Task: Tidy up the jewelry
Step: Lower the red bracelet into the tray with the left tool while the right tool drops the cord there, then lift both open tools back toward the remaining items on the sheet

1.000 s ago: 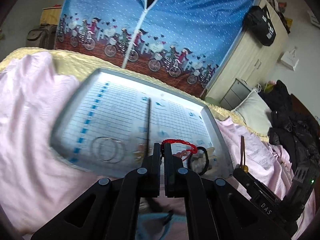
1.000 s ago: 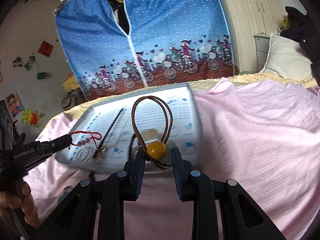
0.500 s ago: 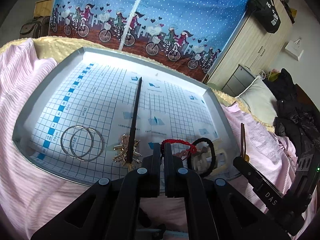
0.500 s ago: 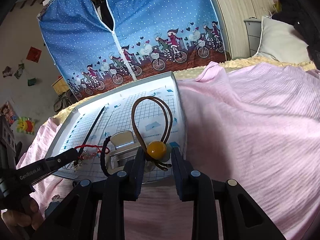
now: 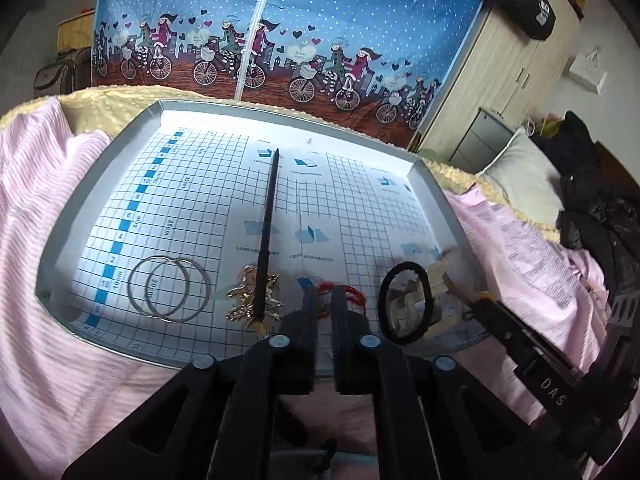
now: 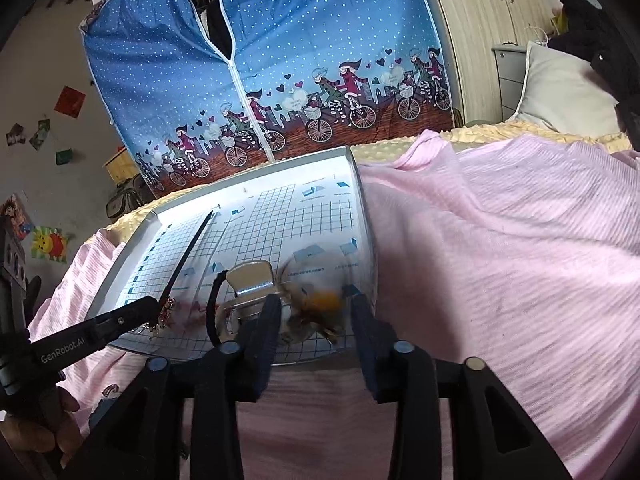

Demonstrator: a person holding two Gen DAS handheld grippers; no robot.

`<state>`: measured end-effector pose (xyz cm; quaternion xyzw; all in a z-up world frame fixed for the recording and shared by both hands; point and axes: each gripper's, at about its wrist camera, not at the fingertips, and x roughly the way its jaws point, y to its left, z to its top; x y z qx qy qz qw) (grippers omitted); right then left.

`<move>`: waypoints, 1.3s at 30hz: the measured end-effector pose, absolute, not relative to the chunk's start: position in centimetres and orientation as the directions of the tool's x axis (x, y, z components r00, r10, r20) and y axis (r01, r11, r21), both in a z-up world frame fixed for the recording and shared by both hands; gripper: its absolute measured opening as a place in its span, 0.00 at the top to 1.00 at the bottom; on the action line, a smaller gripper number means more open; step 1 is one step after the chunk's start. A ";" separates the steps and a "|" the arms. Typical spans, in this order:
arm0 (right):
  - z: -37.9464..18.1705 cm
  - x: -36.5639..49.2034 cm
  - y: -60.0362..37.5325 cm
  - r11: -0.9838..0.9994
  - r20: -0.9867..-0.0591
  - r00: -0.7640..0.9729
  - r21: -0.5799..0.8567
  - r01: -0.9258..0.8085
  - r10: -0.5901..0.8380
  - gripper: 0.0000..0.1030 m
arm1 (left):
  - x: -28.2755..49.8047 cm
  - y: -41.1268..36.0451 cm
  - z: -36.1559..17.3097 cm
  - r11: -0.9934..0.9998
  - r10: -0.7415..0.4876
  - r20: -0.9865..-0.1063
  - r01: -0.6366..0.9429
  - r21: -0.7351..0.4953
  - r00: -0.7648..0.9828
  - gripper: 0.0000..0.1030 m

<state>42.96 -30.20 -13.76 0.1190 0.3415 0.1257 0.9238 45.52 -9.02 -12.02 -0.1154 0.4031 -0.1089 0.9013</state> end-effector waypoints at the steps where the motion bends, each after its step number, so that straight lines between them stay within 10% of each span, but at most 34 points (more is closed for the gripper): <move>1: -13.6 42.8 -30.2 0.941 -0.597 0.739 0.302 -0.153 0.312 0.58 | 45.4 -9.0 -11.9 0.948 -0.295 -0.704 0.108 -0.298 0.646 0.82; 6: -12.5 41.9 -30.1 0.951 -0.578 0.764 0.270 -0.151 0.286 0.45 | 44.1 -7.7 -10.6 0.936 -0.322 -0.664 0.121 -0.331 0.674 0.31; 11: -10.5 40.1 -29.8 0.953 -0.515 0.811 0.253 -0.164 0.276 0.18 | 41.3 -5.5 -7.8 0.934 -0.288 -0.567 0.097 -0.343 0.771 0.02; 15: -8.9 37.5 -29.6 0.953 -0.449 0.850 0.246 -0.178 0.275 0.00 | 38.2 -3.8 -5.8 0.945 -0.212 -0.473 0.056 -0.321 0.855 0.02; 39: -3.3 21.1 -25.5 0.947 -0.288 0.903 0.086 -0.308 0.320 0.00 | 21.4 -0.8 -1.1 0.977 -0.146 -0.323 0.086 -0.193 0.935 0.02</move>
